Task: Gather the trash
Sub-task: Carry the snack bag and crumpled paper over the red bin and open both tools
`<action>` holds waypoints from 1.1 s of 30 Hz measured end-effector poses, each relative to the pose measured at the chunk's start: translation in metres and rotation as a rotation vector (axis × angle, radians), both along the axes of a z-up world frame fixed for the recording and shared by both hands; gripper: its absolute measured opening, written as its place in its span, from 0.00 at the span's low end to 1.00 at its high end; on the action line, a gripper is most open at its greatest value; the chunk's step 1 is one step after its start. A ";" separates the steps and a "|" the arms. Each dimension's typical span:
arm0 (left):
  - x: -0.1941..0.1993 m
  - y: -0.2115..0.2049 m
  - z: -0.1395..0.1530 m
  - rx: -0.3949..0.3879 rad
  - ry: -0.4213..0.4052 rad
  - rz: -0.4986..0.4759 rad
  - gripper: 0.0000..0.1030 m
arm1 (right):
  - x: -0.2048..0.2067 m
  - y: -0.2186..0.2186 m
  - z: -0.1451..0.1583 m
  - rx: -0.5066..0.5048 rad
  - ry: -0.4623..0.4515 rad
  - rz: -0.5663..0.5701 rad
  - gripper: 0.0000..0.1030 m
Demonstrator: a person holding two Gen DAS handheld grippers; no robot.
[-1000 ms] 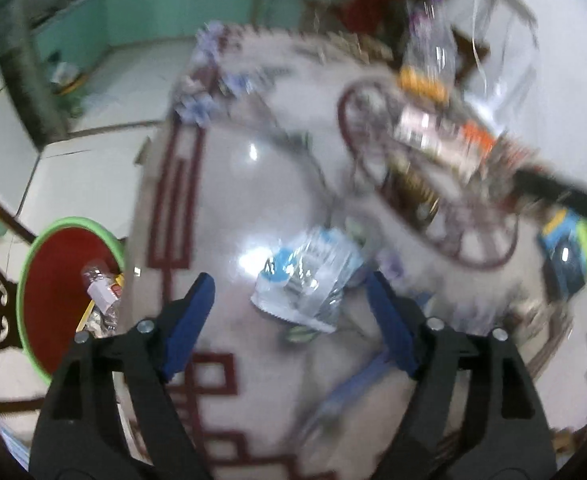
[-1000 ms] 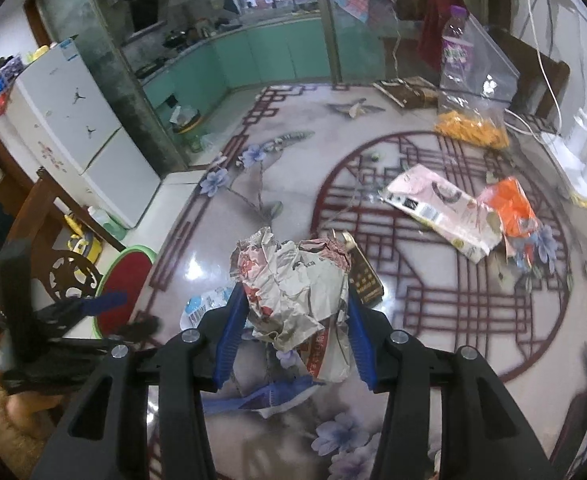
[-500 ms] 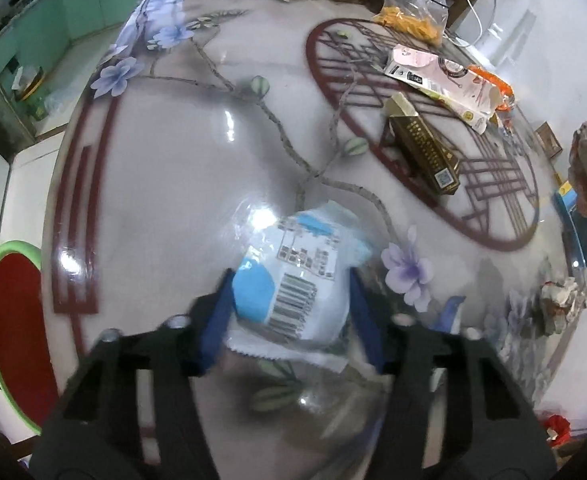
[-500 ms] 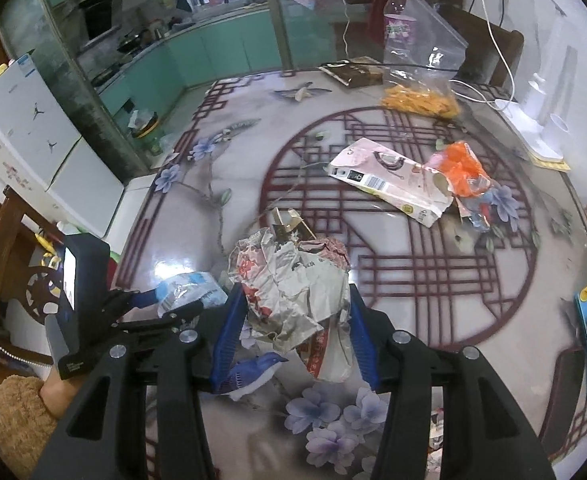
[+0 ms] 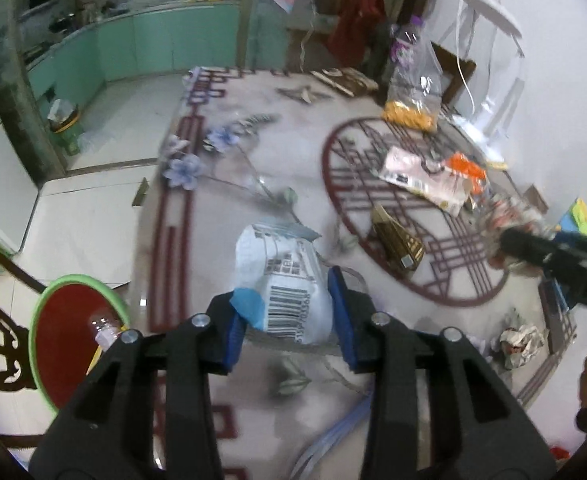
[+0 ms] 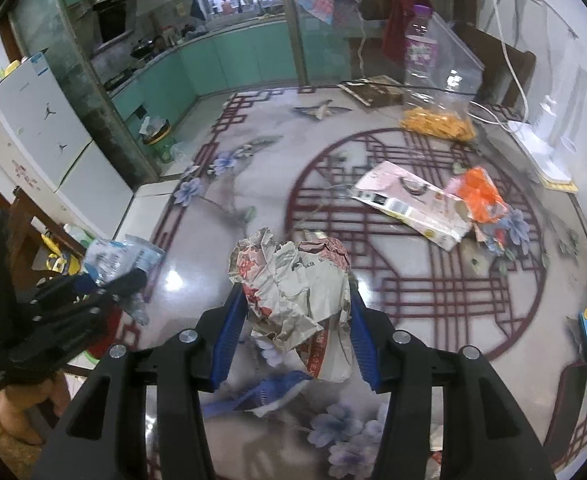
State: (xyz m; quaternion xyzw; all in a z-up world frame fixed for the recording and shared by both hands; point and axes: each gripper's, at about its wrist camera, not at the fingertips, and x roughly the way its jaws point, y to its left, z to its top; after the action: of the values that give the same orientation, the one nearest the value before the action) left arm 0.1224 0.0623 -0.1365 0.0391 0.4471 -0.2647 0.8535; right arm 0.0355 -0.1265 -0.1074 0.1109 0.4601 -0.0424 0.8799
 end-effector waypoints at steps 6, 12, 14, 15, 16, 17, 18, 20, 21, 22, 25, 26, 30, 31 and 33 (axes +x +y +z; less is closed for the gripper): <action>-0.004 0.032 0.020 -0.019 -0.027 0.037 0.36 | 0.008 0.032 0.006 0.000 -0.018 0.048 0.47; -0.004 0.064 0.030 -0.024 -0.053 0.065 0.36 | 0.020 0.064 0.008 0.002 -0.027 0.084 0.47; -0.002 0.077 0.032 -0.021 -0.059 0.084 0.36 | 0.024 0.078 0.009 0.002 -0.029 0.104 0.47; 0.000 0.084 0.032 -0.018 -0.060 0.092 0.36 | 0.025 0.083 0.008 0.001 -0.029 0.112 0.47; 0.001 0.090 0.032 -0.014 -0.059 0.099 0.36 | 0.027 0.089 0.009 0.001 -0.030 0.121 0.47; 0.003 0.095 0.031 -0.012 -0.058 0.106 0.36 | 0.030 0.096 0.008 0.001 -0.031 0.134 0.47; 0.005 0.101 0.030 -0.011 -0.056 0.116 0.36 | 0.033 0.101 0.009 0.001 -0.032 0.143 0.47; 0.009 0.115 0.028 -0.006 -0.051 0.138 0.36 | 0.039 0.115 0.010 0.002 -0.036 0.166 0.47; 0.012 0.123 0.027 -0.002 -0.049 0.151 0.36 | 0.042 0.120 0.010 0.003 -0.038 0.175 0.47; 0.013 0.128 0.026 0.000 -0.047 0.159 0.36 | 0.046 0.128 0.011 0.004 -0.041 0.189 0.47; 0.019 0.147 0.022 0.009 -0.041 0.190 0.36 | 0.056 0.146 0.013 0.009 -0.054 0.221 0.47; 0.021 0.153 0.021 0.013 -0.038 0.201 0.36 | 0.060 0.154 0.014 0.010 -0.057 0.237 0.47; 0.030 0.177 0.014 0.027 -0.023 0.238 0.36 | 0.076 0.181 0.010 0.015 -0.054 0.296 0.47; 0.031 0.182 0.012 0.029 -0.018 0.243 0.36 | 0.080 0.187 0.009 0.016 -0.053 0.309 0.47; 0.034 0.192 0.008 0.036 -0.011 0.260 0.36 | 0.090 0.202 0.005 0.011 -0.048 0.342 0.47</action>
State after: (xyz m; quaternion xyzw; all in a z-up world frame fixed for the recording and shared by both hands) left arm 0.1569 0.2542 -0.1283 -0.0025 0.4483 -0.1438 0.8823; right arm 0.1253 0.0751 -0.1028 0.0366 0.4515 0.1130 0.8843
